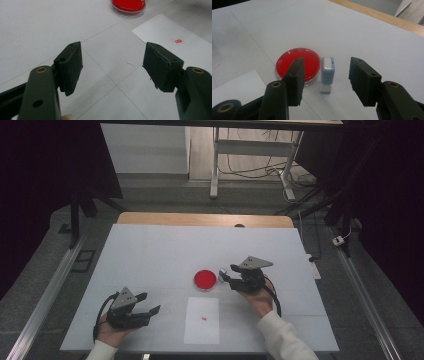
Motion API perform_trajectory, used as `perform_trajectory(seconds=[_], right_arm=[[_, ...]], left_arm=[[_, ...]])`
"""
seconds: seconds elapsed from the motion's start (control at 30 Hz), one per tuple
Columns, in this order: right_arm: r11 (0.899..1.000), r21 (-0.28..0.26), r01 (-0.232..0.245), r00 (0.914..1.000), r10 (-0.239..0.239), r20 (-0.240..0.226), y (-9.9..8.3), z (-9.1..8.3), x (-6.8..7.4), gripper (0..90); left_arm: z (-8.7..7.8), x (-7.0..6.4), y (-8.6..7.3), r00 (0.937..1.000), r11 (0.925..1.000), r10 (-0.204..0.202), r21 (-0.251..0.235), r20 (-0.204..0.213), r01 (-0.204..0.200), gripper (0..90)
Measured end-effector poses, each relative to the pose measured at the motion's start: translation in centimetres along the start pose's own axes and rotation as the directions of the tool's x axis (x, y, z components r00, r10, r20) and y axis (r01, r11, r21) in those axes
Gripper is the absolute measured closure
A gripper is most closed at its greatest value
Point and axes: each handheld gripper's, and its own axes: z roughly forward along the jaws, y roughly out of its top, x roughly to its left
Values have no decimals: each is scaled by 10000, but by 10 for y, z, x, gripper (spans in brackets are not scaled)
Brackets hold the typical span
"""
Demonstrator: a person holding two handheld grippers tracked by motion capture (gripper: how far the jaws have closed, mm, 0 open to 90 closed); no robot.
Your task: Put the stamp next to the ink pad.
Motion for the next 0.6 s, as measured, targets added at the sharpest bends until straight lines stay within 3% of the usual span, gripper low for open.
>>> perform_trajectory(seconds=[0.6], right_arm=[[9996,-109,268,9996,-269,-93,-30,-47,2,474]], left_arm=[[2,0,-1,10000,10000,-19,34,44,19,316]])
